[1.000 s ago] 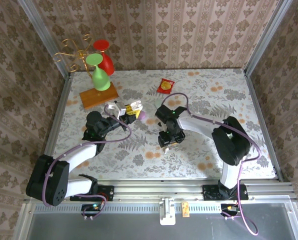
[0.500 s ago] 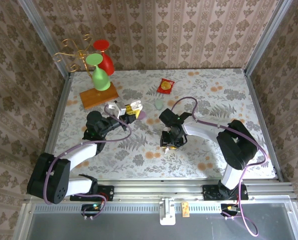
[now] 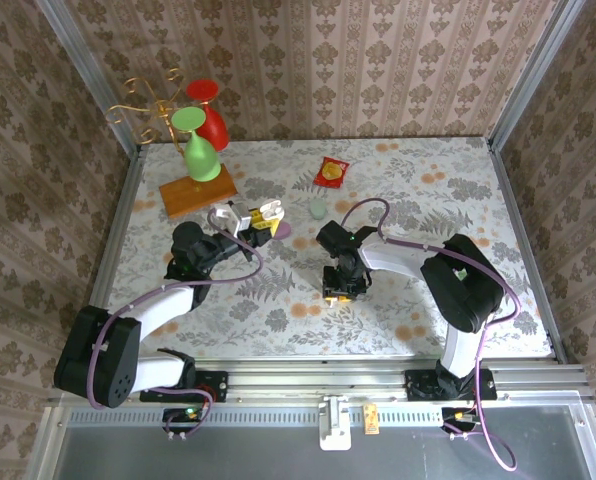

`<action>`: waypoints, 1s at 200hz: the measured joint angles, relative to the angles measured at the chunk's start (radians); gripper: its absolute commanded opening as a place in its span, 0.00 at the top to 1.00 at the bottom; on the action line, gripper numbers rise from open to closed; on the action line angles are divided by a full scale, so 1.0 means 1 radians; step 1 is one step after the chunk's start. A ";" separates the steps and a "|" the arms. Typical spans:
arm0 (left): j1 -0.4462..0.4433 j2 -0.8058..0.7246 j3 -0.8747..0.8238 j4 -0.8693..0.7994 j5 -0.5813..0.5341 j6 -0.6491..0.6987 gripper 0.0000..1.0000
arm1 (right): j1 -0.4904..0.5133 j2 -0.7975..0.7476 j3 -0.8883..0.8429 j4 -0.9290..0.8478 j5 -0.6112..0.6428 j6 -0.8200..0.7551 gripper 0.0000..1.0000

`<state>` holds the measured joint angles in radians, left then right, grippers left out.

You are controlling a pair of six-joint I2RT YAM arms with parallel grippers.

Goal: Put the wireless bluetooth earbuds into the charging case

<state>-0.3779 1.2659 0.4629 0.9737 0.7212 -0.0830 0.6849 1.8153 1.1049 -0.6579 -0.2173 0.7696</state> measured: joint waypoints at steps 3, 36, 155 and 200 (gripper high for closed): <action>0.000 0.000 0.000 0.000 0.000 0.000 0.94 | 0.000 0.000 0.000 0.000 0.000 0.000 0.73; 0.000 0.000 0.000 0.000 0.000 0.000 0.94 | -0.005 0.009 0.005 -0.010 0.000 0.001 0.76; 0.000 0.000 0.000 0.008 0.000 -0.008 0.94 | -0.003 -0.018 -0.002 0.012 0.029 -0.012 0.78; 0.000 0.023 0.000 0.024 0.008 -0.017 0.94 | -0.002 -0.163 -0.013 0.066 0.118 -0.061 0.78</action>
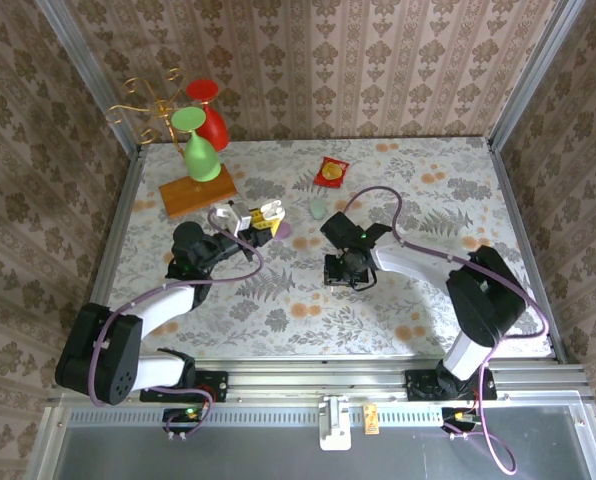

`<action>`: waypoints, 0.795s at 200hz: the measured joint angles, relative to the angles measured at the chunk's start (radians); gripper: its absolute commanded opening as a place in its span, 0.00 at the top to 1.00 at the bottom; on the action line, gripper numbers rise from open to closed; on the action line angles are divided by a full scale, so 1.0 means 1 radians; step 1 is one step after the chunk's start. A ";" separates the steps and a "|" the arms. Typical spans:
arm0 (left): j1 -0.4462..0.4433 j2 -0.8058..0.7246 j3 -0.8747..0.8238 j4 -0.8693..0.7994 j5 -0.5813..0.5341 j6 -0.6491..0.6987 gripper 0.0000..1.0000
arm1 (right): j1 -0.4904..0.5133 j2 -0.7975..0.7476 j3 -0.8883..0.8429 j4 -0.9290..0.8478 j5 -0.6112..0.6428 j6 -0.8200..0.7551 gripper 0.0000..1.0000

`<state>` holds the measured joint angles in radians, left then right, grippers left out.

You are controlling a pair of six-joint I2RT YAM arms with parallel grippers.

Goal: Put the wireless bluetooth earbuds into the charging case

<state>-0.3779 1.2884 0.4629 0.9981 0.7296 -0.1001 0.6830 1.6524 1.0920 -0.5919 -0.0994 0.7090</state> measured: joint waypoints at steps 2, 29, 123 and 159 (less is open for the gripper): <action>0.000 0.002 0.000 0.001 0.000 -0.001 0.94 | 0.000 -0.006 0.000 0.004 0.006 -0.003 0.78; 0.000 0.027 0.000 0.006 0.000 -0.009 0.94 | 0.009 -0.074 0.007 0.028 0.072 -0.055 0.78; -0.043 0.124 0.026 0.005 -0.025 -0.010 0.94 | 0.082 -0.214 0.085 0.209 0.203 -0.241 0.78; -0.062 0.149 0.033 0.007 -0.034 -0.013 0.94 | 0.111 -0.214 0.128 0.256 0.209 -0.273 0.78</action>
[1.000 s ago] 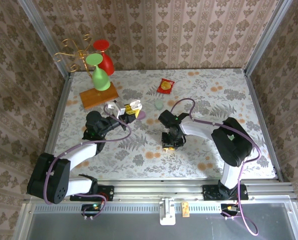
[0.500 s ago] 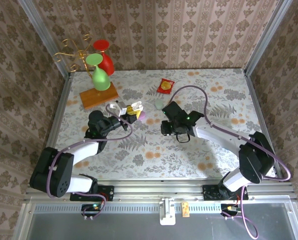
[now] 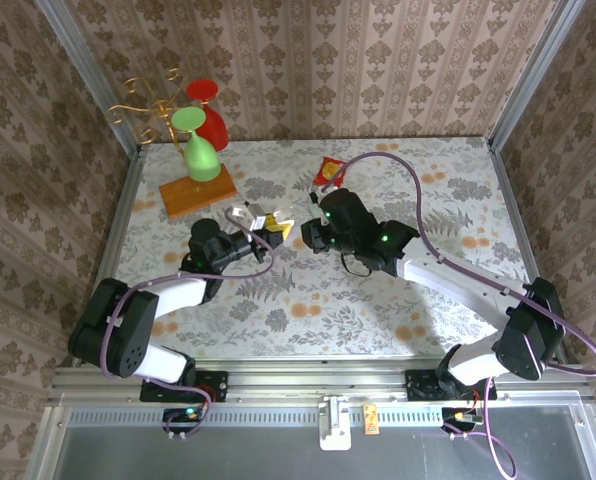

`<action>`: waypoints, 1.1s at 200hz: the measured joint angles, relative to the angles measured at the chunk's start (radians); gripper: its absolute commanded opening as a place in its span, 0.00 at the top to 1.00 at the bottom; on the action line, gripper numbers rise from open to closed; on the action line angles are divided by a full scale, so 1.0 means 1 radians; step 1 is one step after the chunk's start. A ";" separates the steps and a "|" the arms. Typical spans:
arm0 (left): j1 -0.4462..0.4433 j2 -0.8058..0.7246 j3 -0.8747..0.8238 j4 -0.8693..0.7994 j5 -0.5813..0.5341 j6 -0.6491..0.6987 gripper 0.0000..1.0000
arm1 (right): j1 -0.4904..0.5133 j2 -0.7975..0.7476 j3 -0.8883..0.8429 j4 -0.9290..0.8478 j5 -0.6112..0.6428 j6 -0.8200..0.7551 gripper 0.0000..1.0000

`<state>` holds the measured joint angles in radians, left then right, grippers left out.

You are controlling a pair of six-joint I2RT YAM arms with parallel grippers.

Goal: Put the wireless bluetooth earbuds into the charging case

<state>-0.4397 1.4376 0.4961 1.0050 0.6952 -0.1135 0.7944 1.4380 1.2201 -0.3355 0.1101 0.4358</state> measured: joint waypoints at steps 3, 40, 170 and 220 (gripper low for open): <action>-0.001 0.002 0.000 0.000 -0.001 0.000 0.94 | 0.002 0.000 0.004 0.003 0.000 -0.001 0.78; -0.005 0.015 0.002 0.013 -0.004 -0.004 0.94 | 0.011 0.003 0.038 0.050 0.004 -0.022 0.78; -0.051 0.021 0.003 0.056 -0.008 -0.056 0.94 | 0.011 0.079 0.080 0.120 0.023 -0.052 0.78; -0.051 0.021 0.003 0.066 -0.008 -0.074 0.94 | 0.011 0.100 0.080 0.128 0.042 -0.071 0.78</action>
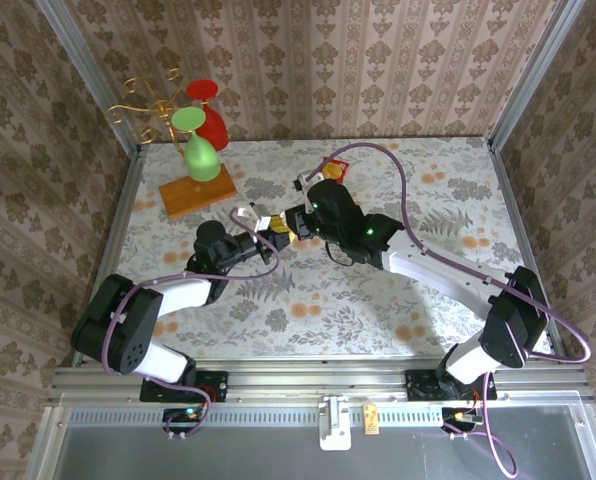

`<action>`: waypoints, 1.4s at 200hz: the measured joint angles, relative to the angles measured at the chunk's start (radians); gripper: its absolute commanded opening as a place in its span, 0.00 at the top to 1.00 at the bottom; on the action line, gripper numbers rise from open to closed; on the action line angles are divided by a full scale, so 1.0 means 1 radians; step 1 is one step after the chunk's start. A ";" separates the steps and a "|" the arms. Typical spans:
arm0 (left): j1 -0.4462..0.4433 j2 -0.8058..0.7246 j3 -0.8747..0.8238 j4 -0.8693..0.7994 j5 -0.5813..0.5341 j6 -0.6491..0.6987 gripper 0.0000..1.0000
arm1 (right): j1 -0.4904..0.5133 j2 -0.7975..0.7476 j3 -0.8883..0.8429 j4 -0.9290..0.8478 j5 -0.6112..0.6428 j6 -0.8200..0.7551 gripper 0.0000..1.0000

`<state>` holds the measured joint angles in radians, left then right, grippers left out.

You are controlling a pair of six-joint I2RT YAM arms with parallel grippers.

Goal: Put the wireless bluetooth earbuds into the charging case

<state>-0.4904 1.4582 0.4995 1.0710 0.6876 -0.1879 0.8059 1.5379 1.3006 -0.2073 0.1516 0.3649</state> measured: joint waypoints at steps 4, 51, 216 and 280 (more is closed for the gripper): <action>0.000 0.000 0.000 0.000 0.000 0.000 0.94 | 0.000 0.001 0.000 0.001 0.000 0.000 0.78; 0.000 0.000 0.000 0.000 -0.001 -0.008 0.94 | 0.000 0.003 0.000 0.003 0.002 -0.011 0.78; 0.000 0.000 0.020 -0.001 -0.063 -0.056 0.94 | 0.000 0.003 -0.005 0.024 0.003 -0.039 0.75; 0.001 0.000 0.026 -0.001 -0.068 -0.057 0.94 | 0.000 0.005 -0.006 0.025 0.002 -0.049 0.68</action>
<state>-0.4896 1.4578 0.5255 1.0698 0.6197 -0.2447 0.8059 1.5425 1.2942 -0.1825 0.1539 0.3161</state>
